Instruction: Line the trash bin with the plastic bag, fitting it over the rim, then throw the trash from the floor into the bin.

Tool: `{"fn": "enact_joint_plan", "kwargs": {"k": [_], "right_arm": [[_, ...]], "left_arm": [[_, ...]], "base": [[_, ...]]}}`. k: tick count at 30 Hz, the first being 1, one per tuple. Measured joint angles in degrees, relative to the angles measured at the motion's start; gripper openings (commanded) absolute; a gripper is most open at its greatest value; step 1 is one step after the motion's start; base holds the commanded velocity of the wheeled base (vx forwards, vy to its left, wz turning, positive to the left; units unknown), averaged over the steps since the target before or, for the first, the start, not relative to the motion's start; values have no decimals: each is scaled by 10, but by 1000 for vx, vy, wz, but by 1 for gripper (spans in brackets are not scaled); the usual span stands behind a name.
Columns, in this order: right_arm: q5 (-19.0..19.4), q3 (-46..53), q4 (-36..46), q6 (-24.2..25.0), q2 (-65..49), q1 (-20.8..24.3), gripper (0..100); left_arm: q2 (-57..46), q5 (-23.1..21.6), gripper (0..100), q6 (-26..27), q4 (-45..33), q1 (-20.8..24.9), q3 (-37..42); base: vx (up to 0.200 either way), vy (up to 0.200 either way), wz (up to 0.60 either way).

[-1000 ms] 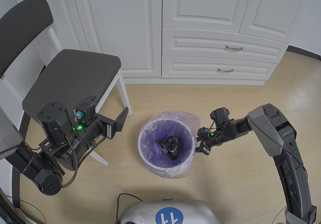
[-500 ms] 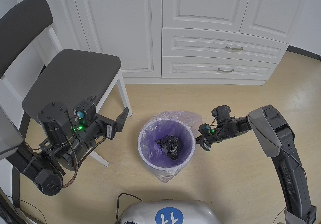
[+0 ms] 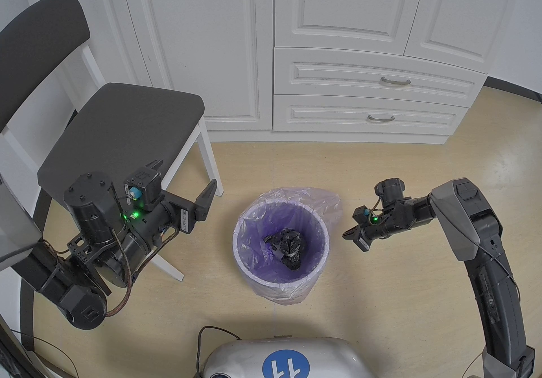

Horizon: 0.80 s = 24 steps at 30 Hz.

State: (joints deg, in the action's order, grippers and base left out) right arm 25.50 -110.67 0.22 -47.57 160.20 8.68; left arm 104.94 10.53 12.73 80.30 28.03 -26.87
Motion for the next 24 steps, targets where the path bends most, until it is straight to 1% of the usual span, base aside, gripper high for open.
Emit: {"fn": "enact_joint_plan", "kwargs": {"k": [2,3,5,9,12,17,19,21,24], "right_arm": [[2,0,-1,12,-4,-12,0],[4,-1,-2,22,-6,-18,100],[5,-1,-6,48,-10,-29,100],[9,-1,-38,121,-15,-43,100],[10,1,-96,208,-15,-50,100],[10,5,-248,399,-2,-45,100],[10,1,-294,461,7,-42,100],[10,-8,-325,512,19,-38,100],[12,-21,-346,577,36,-20,100]], "left_arm": [[0,0,100,0,4,0,0],[1,0,100,0,6,0,0],[1,0,100,-1,7,0,0],[1,1,100,-1,8,0,2],[2,1,100,-1,9,0,2],[4,1,100,-1,9,0,1],[6,1,100,-1,9,0,0],[9,1,100,0,9,-1,0],[14,1,100,4,9,-1,-1]], "base": [[0,0,0],[0,0,0],[0,0,0],[0,0,0],[0,0,0],[0,0,0],[0,0,0],[0,0,0],[0,0,0]]}}
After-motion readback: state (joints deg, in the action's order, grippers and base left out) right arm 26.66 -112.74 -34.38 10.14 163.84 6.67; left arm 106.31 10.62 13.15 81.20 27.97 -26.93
